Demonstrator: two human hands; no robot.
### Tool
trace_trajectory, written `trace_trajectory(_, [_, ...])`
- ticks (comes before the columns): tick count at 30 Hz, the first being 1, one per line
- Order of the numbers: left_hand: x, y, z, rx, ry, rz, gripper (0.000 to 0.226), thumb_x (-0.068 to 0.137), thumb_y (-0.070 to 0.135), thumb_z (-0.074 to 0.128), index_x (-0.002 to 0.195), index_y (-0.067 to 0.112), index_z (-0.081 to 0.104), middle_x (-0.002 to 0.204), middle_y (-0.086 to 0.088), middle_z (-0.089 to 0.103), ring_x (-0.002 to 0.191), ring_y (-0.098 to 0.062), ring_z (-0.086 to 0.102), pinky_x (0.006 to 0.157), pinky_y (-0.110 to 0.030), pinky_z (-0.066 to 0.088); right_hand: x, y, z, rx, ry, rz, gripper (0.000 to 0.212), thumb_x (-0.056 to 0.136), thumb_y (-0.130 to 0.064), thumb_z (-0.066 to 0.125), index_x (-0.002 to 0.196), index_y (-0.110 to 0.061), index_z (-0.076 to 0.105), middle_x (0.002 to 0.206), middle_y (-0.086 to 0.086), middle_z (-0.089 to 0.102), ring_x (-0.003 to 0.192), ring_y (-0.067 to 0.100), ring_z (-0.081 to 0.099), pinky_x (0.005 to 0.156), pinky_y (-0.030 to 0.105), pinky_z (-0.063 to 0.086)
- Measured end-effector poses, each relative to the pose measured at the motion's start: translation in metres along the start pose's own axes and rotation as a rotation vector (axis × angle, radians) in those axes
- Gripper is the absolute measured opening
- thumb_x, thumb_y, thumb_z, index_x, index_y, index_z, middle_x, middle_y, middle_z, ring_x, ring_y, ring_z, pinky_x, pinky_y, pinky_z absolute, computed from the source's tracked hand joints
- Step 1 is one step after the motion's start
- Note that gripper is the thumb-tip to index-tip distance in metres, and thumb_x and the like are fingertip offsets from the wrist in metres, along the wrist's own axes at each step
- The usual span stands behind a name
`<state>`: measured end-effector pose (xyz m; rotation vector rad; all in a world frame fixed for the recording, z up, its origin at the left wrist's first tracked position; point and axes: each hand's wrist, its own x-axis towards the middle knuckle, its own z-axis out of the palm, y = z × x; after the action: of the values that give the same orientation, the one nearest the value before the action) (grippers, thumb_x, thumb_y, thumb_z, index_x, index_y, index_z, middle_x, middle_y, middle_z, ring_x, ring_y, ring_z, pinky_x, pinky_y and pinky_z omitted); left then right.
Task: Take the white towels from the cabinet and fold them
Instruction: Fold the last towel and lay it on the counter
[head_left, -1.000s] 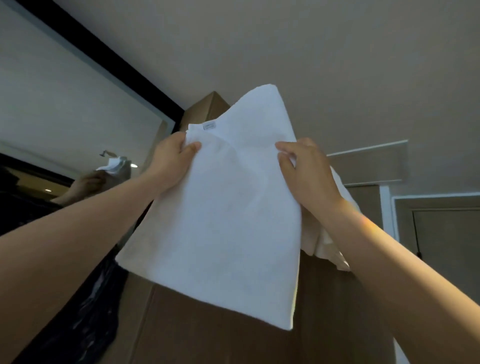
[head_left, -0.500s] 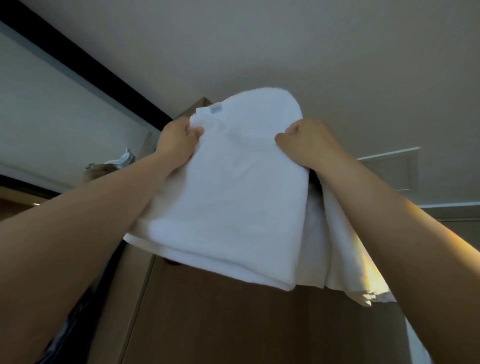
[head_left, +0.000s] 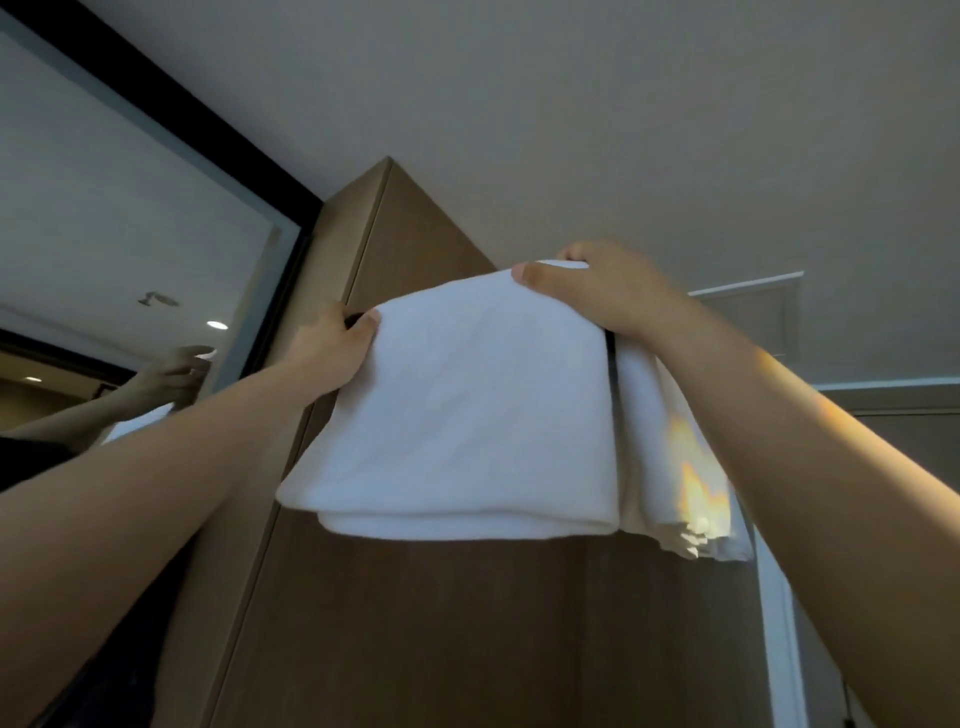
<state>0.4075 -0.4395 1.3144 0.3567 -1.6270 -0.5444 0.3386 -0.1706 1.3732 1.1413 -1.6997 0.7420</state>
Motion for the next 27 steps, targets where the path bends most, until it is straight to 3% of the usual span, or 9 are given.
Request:
trace_trajectory(5, [-0.059, -0.021, -0.001, -0.292, -0.226, -0.145, 0.056, 0.089, 0.059, 0.054, 0.095, 0.005, 0.065, 0.092, -0.011, 0.07, 0.077, -0.024, 0.066, 0.063, -0.029, 0.046, -0.006, -0.002, 0.0, -0.027, 0.018, -0.04, 0.055, 0.087, -0.058, 0.059, 0.116, -0.012, 0.062, 0.12, 0.005, 0.062, 0.113, 0.025, 0.056, 0.079, 0.03, 0.038])
trace_trajectory(8, [-0.07, -0.019, 0.002, -0.321, -0.154, -0.134, 0.052, 0.088, 0.048, 0.063, 0.098, -0.003, 0.065, 0.094, -0.015, 0.07, 0.075, -0.024, 0.064, 0.059, -0.028, 0.046, -0.01, 0.005, 0.002, -0.043, 0.017, -0.055, 0.072, 0.087, -0.061, 0.056, 0.14, -0.013, 0.047, 0.143, 0.007, 0.05, 0.131, 0.026, 0.046, 0.095, 0.031, 0.036])
trace_trajectory(10, [-0.069, -0.014, 0.004, -0.351, -0.095, -0.13, 0.041, 0.09, 0.044, 0.062, 0.1, 0.004, 0.062, 0.092, -0.008, 0.067, 0.072, -0.016, 0.06, 0.058, -0.024, 0.042, -0.012, 0.008, 0.002, -0.024, 0.017, -0.069, 0.074, 0.088, -0.061, 0.057, 0.143, -0.013, 0.044, 0.145, 0.009, 0.049, 0.132, 0.027, 0.045, 0.097, 0.031, 0.036])
trace_trajectory(14, [-0.056, -0.01, -0.004, -0.265, 0.114, -0.111, 0.05, 0.091, 0.043, 0.06, 0.119, 0.002, 0.051, 0.101, -0.005, 0.054, 0.089, -0.024, 0.054, 0.073, -0.032, 0.036, -0.006, 0.0, 0.001, -0.104, 0.015, -0.129, 0.059, 0.088, -0.057, 0.059, 0.127, -0.012, 0.057, 0.131, 0.01, 0.058, 0.12, 0.028, 0.053, 0.083, 0.028, 0.036])
trace_trajectory(18, [-0.041, -0.008, -0.007, -0.156, 0.151, -0.088, 0.049, 0.091, 0.043, 0.06, 0.117, 0.002, 0.049, 0.101, -0.007, 0.052, 0.091, -0.025, 0.05, 0.068, -0.03, 0.034, 0.008, -0.014, -0.001, -0.295, -0.096, -0.137, 0.051, 0.091, -0.061, 0.05, 0.084, -0.011, 0.058, 0.109, 0.015, 0.063, 0.102, 0.032, 0.057, 0.076, 0.03, 0.035])
trace_trajectory(19, [-0.042, -0.009, -0.004, -0.155, 0.151, -0.089, 0.049, 0.092, 0.042, 0.06, 0.118, 0.002, 0.049, 0.101, -0.006, 0.052, 0.09, -0.024, 0.049, 0.067, -0.029, 0.034, 0.011, -0.017, -0.002, -0.337, -0.122, -0.128, 0.055, 0.092, -0.063, 0.048, 0.083, -0.01, 0.058, 0.106, 0.017, 0.063, 0.102, 0.032, 0.058, 0.075, 0.031, 0.036])
trace_trajectory(22, [-0.043, -0.011, 0.008, -0.202, 0.156, -0.1, 0.049, 0.092, 0.04, 0.06, 0.121, 0.002, 0.048, 0.104, -0.007, 0.052, 0.091, -0.022, 0.047, 0.075, -0.033, 0.034, 0.017, -0.021, -0.007, -0.403, -0.21, -0.101, 0.067, 0.092, -0.068, 0.041, 0.113, -0.008, 0.064, 0.12, 0.014, 0.062, 0.111, 0.032, 0.057, 0.086, 0.035, 0.043])
trace_trajectory(23, [-0.042, -0.012, 0.01, -0.215, 0.167, -0.096, 0.048, 0.092, 0.039, 0.06, 0.12, 0.002, 0.048, 0.104, -0.006, 0.052, 0.091, -0.022, 0.048, 0.076, -0.034, 0.034, 0.019, -0.022, -0.008, -0.4, -0.232, -0.099, 0.066, 0.091, -0.069, 0.042, 0.113, -0.01, 0.064, 0.12, 0.013, 0.062, 0.11, 0.031, 0.056, 0.088, 0.035, 0.044])
trace_trajectory(27, [-0.042, -0.011, 0.015, -0.219, 0.221, -0.054, 0.045, 0.093, 0.036, 0.059, 0.121, 0.003, 0.048, 0.104, -0.005, 0.052, 0.094, -0.023, 0.049, 0.078, -0.034, 0.036, 0.022, -0.016, -0.002, -0.333, -0.163, -0.108, 0.053, 0.089, -0.068, 0.048, 0.074, -0.018, 0.052, 0.089, 0.004, 0.059, 0.092, 0.028, 0.053, 0.066, 0.032, 0.039])
